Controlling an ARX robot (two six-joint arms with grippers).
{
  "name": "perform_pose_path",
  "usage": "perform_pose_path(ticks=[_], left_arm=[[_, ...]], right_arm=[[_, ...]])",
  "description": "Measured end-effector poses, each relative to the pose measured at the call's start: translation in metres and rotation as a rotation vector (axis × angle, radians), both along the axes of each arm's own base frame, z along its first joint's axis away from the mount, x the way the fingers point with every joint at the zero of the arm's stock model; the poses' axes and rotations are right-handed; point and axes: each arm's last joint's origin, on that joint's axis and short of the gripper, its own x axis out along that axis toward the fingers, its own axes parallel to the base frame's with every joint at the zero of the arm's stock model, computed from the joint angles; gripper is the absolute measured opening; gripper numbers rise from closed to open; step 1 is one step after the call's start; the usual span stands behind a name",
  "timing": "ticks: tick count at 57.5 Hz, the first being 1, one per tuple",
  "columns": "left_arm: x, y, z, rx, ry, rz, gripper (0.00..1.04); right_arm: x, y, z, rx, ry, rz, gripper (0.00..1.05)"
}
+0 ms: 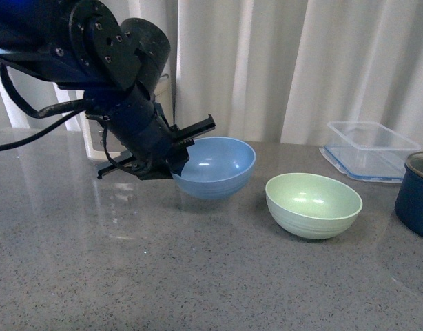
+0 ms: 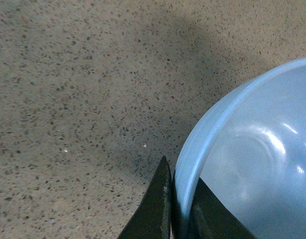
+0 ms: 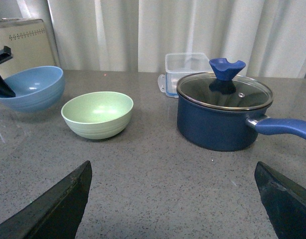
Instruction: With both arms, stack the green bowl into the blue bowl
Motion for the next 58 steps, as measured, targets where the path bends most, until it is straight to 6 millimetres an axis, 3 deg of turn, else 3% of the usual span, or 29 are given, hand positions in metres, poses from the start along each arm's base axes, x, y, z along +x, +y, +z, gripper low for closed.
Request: perform_pose_path(ticks=[7,20,33,40,47,52,58], left_arm=[[0.009,-0.012,-0.01,0.019,0.028,-0.007,0.04],[0.011,-0.018,-0.023,0.052,0.071,0.0,0.05],[0.009,-0.017,-0.019,0.047,0.061,-0.017,0.42],[0.0,-0.014,-0.007,0.05,0.025,-0.031,0.6],[-0.017,-0.004,0.022,0.06,-0.08,-0.046,0.79],[-0.05,0.019,0.059,0.106,-0.237,-0.047,1.0],[-0.1,0.057,0.081,0.171,-0.465,0.01,0.98]], right_arm=[[0.0,0.0,0.0,0.0,0.0,0.0,0.95],[0.0,0.0,0.0,0.0,0.0,0.0,0.95],[0.0,0.0,0.0,0.0,0.0,0.0,0.95],[0.0,0.0,0.0,0.0,0.0,0.0,0.95],[0.0,0.0,0.0,0.0,0.0,0.0,0.95],[0.0,0.0,0.0,0.0,0.0,0.0,0.95],[0.0,0.0,0.0,0.0,0.0,0.0,0.95]])
